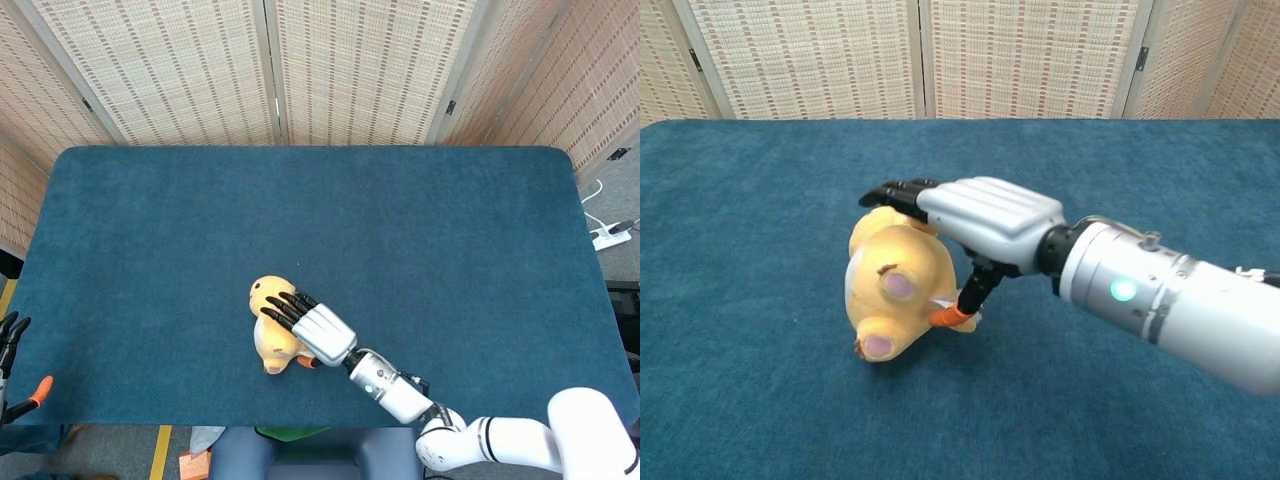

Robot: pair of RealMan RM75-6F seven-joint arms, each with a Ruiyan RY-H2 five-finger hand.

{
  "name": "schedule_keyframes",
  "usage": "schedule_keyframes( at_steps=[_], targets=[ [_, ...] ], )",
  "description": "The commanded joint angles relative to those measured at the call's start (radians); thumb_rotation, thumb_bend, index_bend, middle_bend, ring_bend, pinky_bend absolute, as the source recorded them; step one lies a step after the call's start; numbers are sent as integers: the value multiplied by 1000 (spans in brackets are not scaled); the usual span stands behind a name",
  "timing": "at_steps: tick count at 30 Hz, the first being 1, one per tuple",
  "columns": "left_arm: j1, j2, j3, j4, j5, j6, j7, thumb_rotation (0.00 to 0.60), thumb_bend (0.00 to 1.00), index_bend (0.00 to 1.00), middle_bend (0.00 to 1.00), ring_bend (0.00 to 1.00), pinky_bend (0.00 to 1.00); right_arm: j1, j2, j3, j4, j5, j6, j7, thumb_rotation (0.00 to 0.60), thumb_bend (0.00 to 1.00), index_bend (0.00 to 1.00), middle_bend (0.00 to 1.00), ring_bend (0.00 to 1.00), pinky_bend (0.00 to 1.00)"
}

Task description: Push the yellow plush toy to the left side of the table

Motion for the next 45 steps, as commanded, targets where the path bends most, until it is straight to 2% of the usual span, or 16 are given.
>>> schedule_keyframes(
  at_steps=[1,3,5,6,8,11,14,21,27,35,41,45],
  targets=[
    [-1,-4,4,5,22,13,-13,600,330,1,0,1,155,-69,160,-50,-167,-63,84,69,600,80,0,0,0,0],
    [-1,-6,5,8,28,17,-18,600,330,6,8,8,172,-77,182,-58,-188,-69,91,72,600,80,0,0,0,0],
    [-5,-15,4,17,53,36,-42,600,331,21,43,41,220,-111,252,-84,-249,-87,130,86,600,80,0,0,0,0],
    [-13,-27,8,26,83,47,-69,600,331,27,65,61,241,-150,320,-114,-295,-106,174,95,600,80,0,0,0,0],
    [-53,-72,26,7,189,61,-154,600,330,31,99,96,280,-305,494,-223,-333,-192,379,141,600,80,0,0,0,0],
    [-94,-99,40,-40,264,28,-73,600,326,11,114,116,305,-417,567,-287,-266,-246,536,223,600,80,0,0,0,0],
    [-138,-123,49,-145,326,-41,56,600,322,0,114,116,308,-503,587,-308,-179,-249,651,314,600,81,0,0,0,0],
    [-223,-244,58,-324,335,-265,313,600,302,0,91,116,308,-610,614,-287,-58,-233,810,503,600,83,0,0,0,0],
    [-261,-394,53,-363,272,-429,548,600,297,0,77,101,304,-661,648,-251,-15,-206,877,609,600,84,0,0,0,0],
    [-326,-607,-25,-250,171,-541,749,600,297,0,72,73,259,-707,685,-230,4,-221,929,702,600,86,0,0,0,0],
    [-401,-735,-111,-107,169,-540,814,600,296,0,71,42,205,-727,698,-226,7,-236,930,721,600,87,0,0,0,0],
    [-438,-766,-148,-42,130,-554,817,600,297,0,71,36,175,-738,706,-222,13,-241,930,742,600,88,0,0,0,0]
  ],
)
